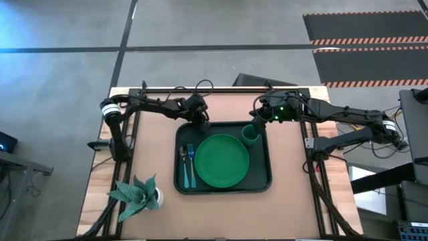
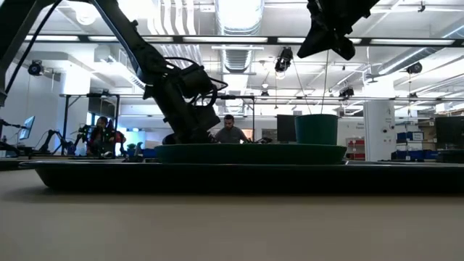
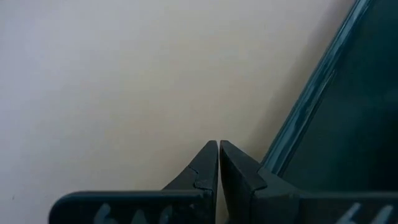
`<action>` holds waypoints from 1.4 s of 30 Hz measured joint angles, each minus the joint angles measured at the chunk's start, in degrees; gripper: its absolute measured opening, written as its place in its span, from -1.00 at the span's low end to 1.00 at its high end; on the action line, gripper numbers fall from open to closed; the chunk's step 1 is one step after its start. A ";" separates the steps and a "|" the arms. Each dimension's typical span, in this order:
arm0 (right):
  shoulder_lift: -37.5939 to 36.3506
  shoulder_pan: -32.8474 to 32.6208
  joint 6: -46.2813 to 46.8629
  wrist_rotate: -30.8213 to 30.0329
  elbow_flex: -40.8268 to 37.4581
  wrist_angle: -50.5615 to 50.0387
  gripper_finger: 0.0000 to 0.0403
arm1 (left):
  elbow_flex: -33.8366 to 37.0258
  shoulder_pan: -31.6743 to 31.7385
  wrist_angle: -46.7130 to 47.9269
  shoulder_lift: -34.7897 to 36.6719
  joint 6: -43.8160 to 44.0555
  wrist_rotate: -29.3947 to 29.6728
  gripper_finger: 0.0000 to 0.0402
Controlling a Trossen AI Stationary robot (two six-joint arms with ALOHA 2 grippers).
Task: Pick and place plate/cup/fork/spoon on tray
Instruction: Adjust the dark green tray, then return to Home Position
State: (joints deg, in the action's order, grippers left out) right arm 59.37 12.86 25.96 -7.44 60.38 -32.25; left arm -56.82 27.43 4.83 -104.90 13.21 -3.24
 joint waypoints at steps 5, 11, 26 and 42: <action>0.00 0.00 0.00 0.10 0.00 0.15 -0.96 | 0.02 -0.12 -0.18 0.00 0.01 0.01 -1.00; 0.00 0.00 0.00 0.26 0.00 0.17 -0.96 | -0.02 -0.16 -1.17 0.32 0.01 0.12 -1.00; -0.07 0.02 -3.94 1.44 -0.02 1.30 -0.96 | -0.70 -4.08 3.63 18.68 1.40 0.32 -1.00; -4.68 3.56 -19.79 5.67 9.00 0.48 -0.96 | 9.99 -9.99 12.12 49.97 2.66 10.75 -1.00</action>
State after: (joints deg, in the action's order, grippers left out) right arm 54.70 16.42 6.16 -1.77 69.38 -31.77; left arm -46.83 17.43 16.95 -54.93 15.86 7.52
